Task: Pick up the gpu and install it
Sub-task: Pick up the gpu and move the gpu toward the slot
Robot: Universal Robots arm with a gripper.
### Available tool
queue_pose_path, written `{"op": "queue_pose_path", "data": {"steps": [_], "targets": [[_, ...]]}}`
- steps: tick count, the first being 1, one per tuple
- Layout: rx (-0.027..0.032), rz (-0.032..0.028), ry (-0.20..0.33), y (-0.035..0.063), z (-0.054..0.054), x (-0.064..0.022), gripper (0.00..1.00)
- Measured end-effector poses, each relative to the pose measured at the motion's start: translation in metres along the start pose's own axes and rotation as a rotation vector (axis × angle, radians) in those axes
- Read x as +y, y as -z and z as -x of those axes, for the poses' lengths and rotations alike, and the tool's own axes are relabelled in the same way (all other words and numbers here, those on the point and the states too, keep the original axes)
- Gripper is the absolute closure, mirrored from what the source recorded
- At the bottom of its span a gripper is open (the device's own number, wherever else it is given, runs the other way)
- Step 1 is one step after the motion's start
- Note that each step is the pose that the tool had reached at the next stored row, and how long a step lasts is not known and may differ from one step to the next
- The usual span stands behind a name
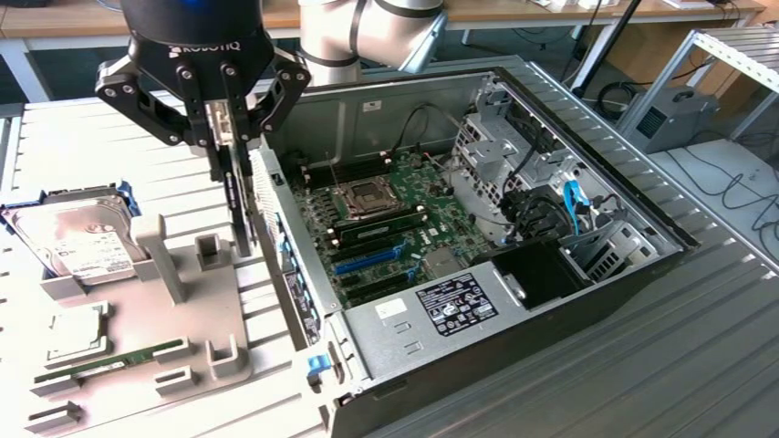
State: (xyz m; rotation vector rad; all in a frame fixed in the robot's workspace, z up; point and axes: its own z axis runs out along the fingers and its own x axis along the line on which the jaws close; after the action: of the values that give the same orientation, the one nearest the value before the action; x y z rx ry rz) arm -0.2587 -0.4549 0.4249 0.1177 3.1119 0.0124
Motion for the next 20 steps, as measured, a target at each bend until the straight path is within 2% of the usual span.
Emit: {"op": "queue_pose_path", "data": {"steps": [20], "targets": [[-0.0001, -0.0008, 0.0, -0.0007, 0.0056, 0.0004, 0.74]]}}
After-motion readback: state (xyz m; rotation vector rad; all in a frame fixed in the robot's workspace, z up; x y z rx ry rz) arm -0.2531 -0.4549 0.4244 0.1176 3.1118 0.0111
